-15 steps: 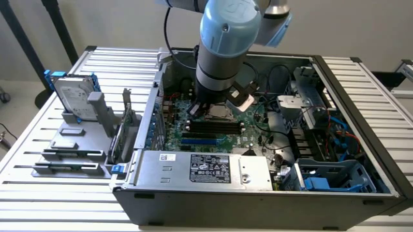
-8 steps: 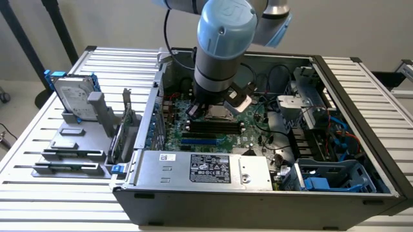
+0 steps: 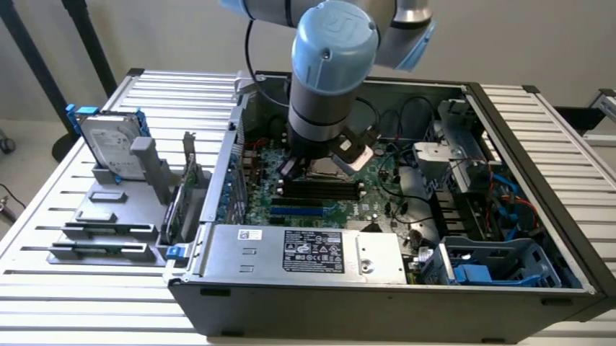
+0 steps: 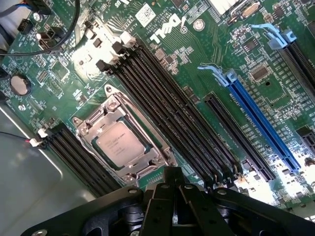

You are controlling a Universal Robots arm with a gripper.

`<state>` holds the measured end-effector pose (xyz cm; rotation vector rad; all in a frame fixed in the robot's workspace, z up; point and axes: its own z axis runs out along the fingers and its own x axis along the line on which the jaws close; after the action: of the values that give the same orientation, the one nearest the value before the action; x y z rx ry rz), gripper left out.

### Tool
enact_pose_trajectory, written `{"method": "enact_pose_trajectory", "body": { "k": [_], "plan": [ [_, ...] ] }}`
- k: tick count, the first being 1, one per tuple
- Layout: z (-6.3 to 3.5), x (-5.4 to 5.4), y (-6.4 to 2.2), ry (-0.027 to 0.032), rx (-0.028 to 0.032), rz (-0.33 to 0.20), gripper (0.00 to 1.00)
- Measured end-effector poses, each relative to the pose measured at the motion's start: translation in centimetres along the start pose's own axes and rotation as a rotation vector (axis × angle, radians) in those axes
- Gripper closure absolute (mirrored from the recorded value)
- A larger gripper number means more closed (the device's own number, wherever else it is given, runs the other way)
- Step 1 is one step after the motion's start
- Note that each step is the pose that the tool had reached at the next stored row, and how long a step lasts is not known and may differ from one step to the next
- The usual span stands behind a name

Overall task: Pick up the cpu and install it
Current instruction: 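Install the first cpu locking lever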

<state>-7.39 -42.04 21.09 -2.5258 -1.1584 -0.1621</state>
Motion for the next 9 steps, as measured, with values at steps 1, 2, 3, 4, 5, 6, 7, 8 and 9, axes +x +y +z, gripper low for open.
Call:
{"method": "enact_pose_trajectory", "body": {
  "k": [1,2,3,4,5,6,7,8,9],
  "plan": [
    [0.14,-0.04,-0.03,0.0001,-0.0004,0.0,0.89],
    [0.27,-0.07,-0.06,0.0002,-0.0007,0.0,0.89],
    [0.4,-0.08,-0.09,0.0002,-0.001,0.0,0.89],
    [0.52,-0.08,-0.13,0.0001,-0.0013,0.0,0.89],
    [0.63,-0.07,-0.16,0.0001,-0.0015,0.0,0.89],
    [0.75,-0.07,-0.19,0.0002,-0.0018,0.0,0.89],
    [0.86,-0.07,-0.21,0.0003,-0.002,-0.001,0.89],
    [0.97,-0.07,-0.22,0.0004,-0.0023,-0.001,0.89],
    [1.07,-0.08,-0.23,0.0003,-0.0026,-0.001,0.89]
  ]
}}
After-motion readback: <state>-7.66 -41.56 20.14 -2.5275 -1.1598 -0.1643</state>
